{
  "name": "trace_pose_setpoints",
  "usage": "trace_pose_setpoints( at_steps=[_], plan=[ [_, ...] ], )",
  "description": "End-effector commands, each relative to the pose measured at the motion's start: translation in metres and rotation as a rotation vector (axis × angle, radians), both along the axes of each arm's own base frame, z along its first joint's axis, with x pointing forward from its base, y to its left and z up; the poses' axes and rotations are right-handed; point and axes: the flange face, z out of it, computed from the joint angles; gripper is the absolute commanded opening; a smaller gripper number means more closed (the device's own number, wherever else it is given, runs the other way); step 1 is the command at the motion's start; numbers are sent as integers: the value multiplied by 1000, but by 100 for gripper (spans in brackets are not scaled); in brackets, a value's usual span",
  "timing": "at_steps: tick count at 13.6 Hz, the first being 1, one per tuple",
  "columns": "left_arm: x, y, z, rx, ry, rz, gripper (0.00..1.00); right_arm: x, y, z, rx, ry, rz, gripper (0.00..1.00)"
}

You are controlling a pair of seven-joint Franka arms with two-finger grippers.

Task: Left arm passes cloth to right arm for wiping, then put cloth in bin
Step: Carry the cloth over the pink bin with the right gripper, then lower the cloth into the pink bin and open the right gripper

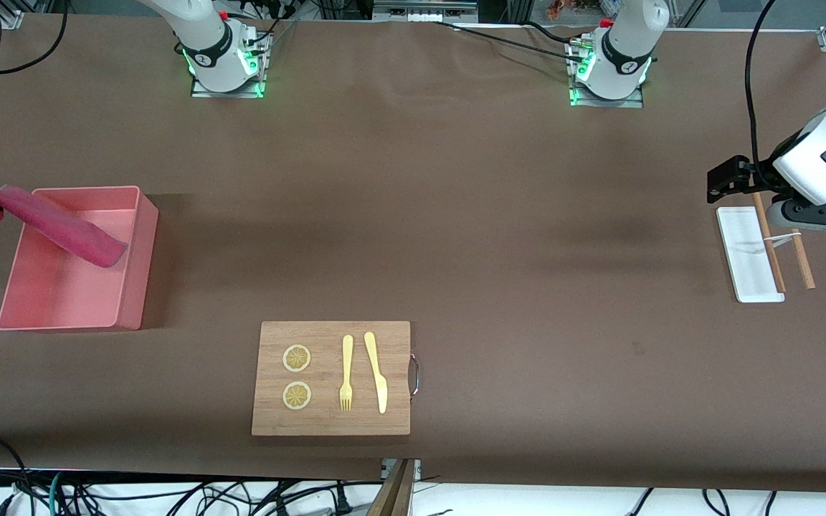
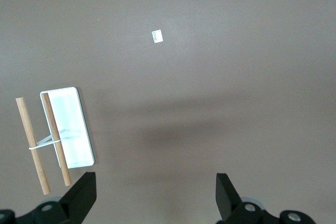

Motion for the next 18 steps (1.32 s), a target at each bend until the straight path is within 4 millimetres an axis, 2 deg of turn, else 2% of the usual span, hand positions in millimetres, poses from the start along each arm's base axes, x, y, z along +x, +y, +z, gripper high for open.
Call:
trace_pose_setpoints(
  at_steps=[1,7,10,13,18],
  plan=[
    [3,1,5,12,5,-24,100,-2,-14,-29,1,-5,15,0],
    [3,1,5,12,5,-24,100,11,-12,-89,-7,8,15,0],
    [3,1,5,12,5,-24,100,23,4,-120,12,-3,29,0],
    [3,0,5,12,5,-25,100,19,0,-155,17,-40,24,0],
    [3,0,5,12,6,-25,100,21,5,-169,18,-46,37,0]
  ],
)
